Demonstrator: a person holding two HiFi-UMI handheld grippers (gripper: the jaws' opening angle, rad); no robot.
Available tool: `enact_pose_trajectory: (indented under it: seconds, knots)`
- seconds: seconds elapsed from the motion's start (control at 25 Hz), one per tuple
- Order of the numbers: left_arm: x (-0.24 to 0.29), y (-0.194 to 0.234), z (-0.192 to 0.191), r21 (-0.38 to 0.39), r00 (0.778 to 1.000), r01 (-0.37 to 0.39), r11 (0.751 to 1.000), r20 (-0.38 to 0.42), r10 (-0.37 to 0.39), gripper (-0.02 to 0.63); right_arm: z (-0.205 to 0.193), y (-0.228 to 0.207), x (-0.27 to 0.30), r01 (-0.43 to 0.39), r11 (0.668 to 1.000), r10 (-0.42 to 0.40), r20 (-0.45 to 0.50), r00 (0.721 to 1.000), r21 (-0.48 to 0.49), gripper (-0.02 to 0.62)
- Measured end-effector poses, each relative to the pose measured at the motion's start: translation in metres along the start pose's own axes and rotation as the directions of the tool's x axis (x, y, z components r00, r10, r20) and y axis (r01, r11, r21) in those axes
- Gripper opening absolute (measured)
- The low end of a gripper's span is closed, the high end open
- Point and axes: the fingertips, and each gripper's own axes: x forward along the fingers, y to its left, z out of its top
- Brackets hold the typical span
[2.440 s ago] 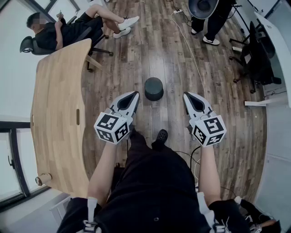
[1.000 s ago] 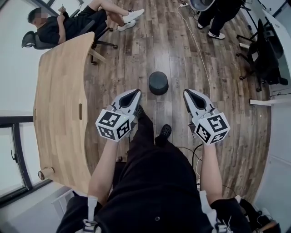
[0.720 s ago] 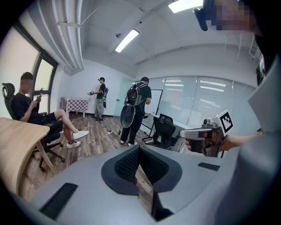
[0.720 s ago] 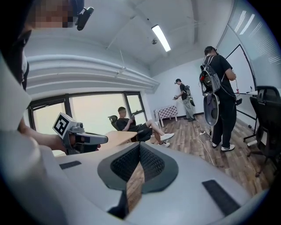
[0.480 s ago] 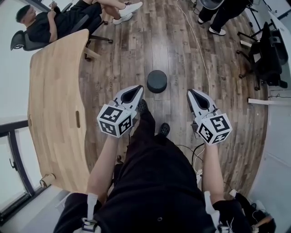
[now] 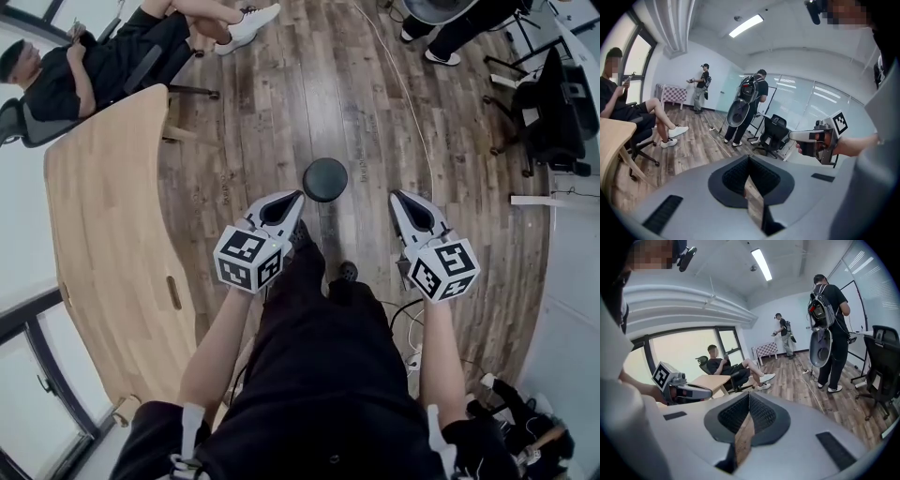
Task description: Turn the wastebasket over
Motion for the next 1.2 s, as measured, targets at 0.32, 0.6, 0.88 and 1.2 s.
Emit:
enact_pose_trajectory:
  seconds: [0.32, 0.6, 0.88, 1.2]
  knots:
    - [0.013, 0.040, -0.015, -0.040, 0.995, 0.029, 0.999, -0.097, -0.033, 0.015, -0.019, 0.002, 0.037, 0.024, 1.000, -0.023, -0.072, 0.997, 0.016, 0.032]
    - [0.028, 0.042, -0.038, -0.087, 0.990, 0.009, 0.996, -0.141, -0.021, 0.015, -0.038, -0.012, 0.056, -0.012, 1.000, 0.013, -0.136, 0.991, 0.009, 0.032]
    - [0.057, 0.061, -0.084, -0.151, 0.988, -0.065, 0.986, -0.149, 0.042, 0.015, -0.085, -0.048, 0.094, -0.051, 0.998, 0.046, -0.176, 0.983, -0.026, 0.032]
    - [0.103, 0.071, -0.161, -0.253, 0.970, -0.190, 0.949, -0.195, 0.142, 0.015, -0.162, -0.094, 0.141, -0.152, 0.987, 0.134, -0.291, 0.947, -0.042, 0.032]
